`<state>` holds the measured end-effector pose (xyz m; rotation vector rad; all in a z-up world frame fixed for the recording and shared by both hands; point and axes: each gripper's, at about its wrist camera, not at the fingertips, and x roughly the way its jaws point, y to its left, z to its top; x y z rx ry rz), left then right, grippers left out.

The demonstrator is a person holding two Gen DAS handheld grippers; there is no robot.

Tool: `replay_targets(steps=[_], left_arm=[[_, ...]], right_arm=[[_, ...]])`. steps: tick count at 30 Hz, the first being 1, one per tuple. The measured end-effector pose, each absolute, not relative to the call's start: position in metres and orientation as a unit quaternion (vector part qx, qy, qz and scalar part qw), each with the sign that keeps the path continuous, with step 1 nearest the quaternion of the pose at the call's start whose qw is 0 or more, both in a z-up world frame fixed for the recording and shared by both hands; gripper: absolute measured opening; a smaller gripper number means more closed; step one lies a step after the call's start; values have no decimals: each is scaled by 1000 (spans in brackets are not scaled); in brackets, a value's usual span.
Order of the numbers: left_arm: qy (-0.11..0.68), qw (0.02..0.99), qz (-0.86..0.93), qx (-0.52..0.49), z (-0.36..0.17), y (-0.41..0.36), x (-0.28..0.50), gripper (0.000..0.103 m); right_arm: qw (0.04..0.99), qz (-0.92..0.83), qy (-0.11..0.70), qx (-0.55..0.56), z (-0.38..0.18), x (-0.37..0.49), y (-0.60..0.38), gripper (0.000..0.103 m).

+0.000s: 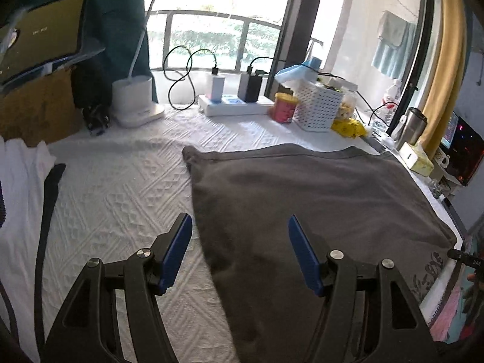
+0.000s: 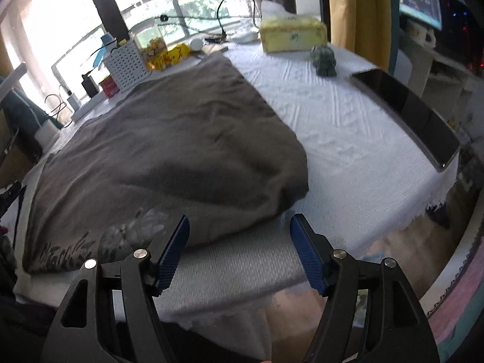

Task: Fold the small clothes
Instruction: 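Open both tools and release the folded shirt, then grasp a corner of the folded shirt with the right tool and lift it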

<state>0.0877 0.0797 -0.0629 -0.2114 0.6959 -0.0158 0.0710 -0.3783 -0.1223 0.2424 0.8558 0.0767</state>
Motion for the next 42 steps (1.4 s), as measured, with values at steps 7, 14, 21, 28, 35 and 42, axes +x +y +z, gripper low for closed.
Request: replay_targets(steps=[7,14,21,28,35,42], left_arm=[[355,928,-14,-113,-66,82,97,66],[370,922,-13,-116,-66,80,108,66],[384,916,-3,-118,-68,82,117,66],[394,913,-2,-110,-66,78,124,66],[398,912,1,-101,-64,76,131,66],[403,909,5,-104,-65,76,135,66]], right_arm=[[911,36,385,145,-123,94,-374,73],[911,51,369,175,-122,128,-372,73],[911,59,374,164,-120,163,-367,73],[911,77,378,150,-118,187,-360,72],[914,94,376,119,-118,209,-342,72],[911,117,380,109,-120,221,-337,40]])
